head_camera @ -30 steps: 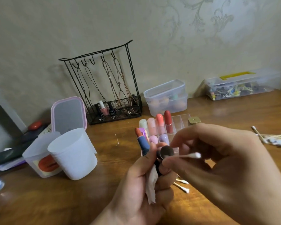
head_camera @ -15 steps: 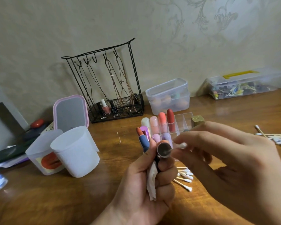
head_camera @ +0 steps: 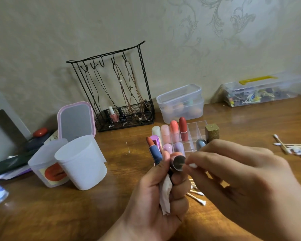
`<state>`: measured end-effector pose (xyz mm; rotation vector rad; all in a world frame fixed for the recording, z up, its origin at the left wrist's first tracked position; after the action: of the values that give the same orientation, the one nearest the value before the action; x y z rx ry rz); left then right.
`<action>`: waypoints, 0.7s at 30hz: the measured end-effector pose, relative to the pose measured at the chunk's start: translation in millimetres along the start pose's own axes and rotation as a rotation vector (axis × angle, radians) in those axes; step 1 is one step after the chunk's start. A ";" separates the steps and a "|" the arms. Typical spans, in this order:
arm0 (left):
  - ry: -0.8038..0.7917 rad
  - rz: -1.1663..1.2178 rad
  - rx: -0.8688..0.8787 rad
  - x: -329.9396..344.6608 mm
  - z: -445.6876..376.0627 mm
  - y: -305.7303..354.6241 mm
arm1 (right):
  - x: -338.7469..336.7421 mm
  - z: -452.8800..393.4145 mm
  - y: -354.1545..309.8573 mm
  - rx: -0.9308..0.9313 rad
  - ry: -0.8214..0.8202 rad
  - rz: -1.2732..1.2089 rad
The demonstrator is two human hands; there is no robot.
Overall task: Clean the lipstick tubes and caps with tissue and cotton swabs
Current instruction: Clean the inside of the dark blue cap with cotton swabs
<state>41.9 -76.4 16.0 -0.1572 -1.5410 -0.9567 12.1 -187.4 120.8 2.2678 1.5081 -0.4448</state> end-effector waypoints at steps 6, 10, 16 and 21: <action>0.058 -0.044 0.040 1.6 -2.3 -3.1 | 4.1 0.8 0.3 -0.058 -0.039 0.058; 0.069 -0.022 0.082 0.4 -1.1 -3.5 | 8.5 1.9 2.7 -0.042 -0.045 -0.084; 0.145 -0.062 0.119 -0.8 -0.4 -1.9 | 9.5 2.4 4.1 -0.033 -0.051 -0.122; 0.224 -0.135 0.153 -0.7 2.0 0.7 | 5.6 1.9 9.5 -0.043 -0.042 -0.050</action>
<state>41.0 -74.4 15.9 0.1601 -1.4229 -0.9244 22.9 -187.2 117.9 2.1790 1.5422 -0.4668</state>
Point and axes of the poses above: each hand's wrist, its own z-axis away from the middle knuckle, its own x-axis out of the palm, y = z × x, the point moved 8 cm from there along -z, towards the middle knuckle, and after that the axes turned 14 degrees about -x, right-handed, at the moved point
